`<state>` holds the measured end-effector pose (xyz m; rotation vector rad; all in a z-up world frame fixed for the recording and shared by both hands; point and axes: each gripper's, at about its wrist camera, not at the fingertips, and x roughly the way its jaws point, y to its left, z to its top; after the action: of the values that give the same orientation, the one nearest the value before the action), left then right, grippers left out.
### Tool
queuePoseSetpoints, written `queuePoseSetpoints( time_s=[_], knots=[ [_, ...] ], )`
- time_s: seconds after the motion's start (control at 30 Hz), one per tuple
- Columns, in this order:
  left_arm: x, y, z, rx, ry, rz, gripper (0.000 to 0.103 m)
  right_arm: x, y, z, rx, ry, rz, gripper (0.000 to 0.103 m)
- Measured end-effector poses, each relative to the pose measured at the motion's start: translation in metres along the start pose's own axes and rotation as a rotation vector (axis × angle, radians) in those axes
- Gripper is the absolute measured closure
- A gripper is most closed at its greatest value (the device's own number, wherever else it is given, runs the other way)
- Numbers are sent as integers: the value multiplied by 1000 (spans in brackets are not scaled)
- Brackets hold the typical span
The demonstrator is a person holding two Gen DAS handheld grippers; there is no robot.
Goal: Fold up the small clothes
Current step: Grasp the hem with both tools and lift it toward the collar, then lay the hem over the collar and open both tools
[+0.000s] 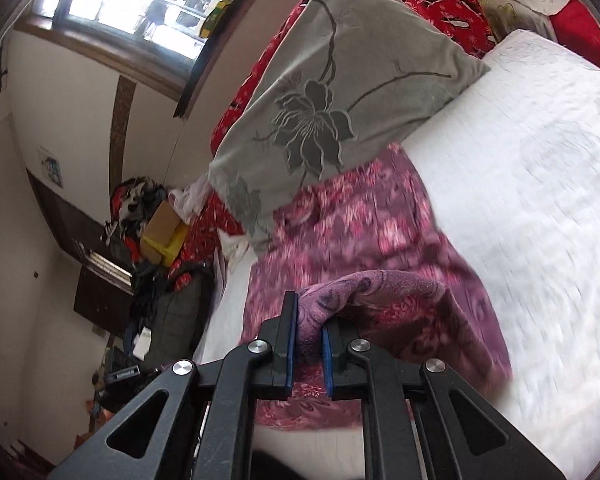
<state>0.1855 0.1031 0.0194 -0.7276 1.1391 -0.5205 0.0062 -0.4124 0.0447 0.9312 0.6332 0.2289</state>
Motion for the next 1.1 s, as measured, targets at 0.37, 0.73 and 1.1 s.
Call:
queuePoseSetpoints(
  time_s=[0.37, 0.73, 1.1],
  knots=[
    [76, -2, 107, -19, -52, 14, 99, 109, -27, 94, 97, -56, -23, 93],
    [153, 33, 171, -134, 18, 93, 99, 192, -81, 131, 313, 7, -115, 87],
    [110, 29, 162, -123, -6, -13, 63, 141, -99, 137, 453, -222, -31, 55]
  ],
)
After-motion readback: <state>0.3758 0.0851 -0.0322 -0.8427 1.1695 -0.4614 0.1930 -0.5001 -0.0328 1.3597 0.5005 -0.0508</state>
